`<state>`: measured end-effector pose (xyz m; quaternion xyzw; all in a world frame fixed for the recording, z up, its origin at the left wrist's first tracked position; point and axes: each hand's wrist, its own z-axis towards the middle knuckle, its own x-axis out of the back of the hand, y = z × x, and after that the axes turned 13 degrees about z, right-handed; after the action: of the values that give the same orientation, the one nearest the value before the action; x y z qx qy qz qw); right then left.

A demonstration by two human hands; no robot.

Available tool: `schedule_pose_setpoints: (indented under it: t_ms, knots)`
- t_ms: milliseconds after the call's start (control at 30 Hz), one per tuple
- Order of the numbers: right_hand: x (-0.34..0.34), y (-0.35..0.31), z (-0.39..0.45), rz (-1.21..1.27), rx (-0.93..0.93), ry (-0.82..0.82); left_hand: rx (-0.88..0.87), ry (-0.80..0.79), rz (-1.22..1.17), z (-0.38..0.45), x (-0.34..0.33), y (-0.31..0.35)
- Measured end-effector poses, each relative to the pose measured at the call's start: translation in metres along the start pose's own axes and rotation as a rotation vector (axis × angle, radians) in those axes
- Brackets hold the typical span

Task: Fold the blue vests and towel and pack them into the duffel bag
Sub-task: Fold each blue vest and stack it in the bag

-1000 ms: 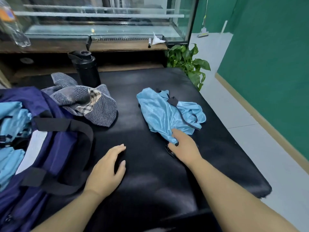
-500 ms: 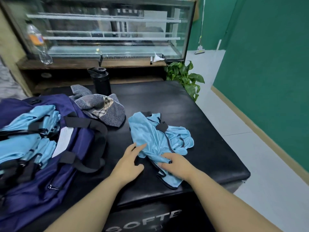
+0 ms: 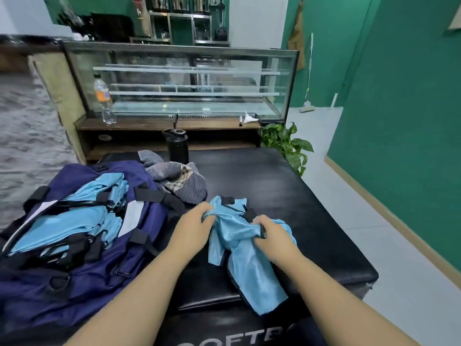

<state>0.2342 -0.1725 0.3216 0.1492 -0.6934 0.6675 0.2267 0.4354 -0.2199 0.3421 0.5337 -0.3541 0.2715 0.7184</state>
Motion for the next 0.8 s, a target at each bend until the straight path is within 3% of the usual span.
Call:
schedule_pose_setpoints:
  t_ms: [133,233,400,467,533,633,667,800]
  knots:
    - [0.007,-0.036,0.008,0.084,0.067,0.234,-0.064,0.125,0.014,0.023,0.05,0.022]
    - [0.017,-0.064,0.013,0.154,0.116,0.29,-0.083,0.175,0.014,0.031,0.074,0.028]
    - [0.028,-0.086,0.024,0.175,0.128,0.263,-0.019,0.22,-0.119,0.039,0.091,0.024]
    - [0.026,-0.09,0.028,0.256,0.069,0.24,-0.054,0.153,-0.064,0.037,0.088,0.019]
    - [0.023,-0.095,0.031,0.403,0.0,0.192,-0.075,0.095,0.006,0.028,0.075,0.014]
    - [0.018,-0.103,0.033,0.729,-0.147,0.156,-0.017,0.251,-0.064,0.0,0.052,0.019]
    - [0.019,-0.106,0.034,0.839,-0.197,0.169,0.037,0.219,-0.12,-0.01,0.045,0.02]
    - [0.02,-0.122,0.035,1.251,-0.347,0.239,0.183,-0.275,-0.296,-0.041,0.022,0.032]
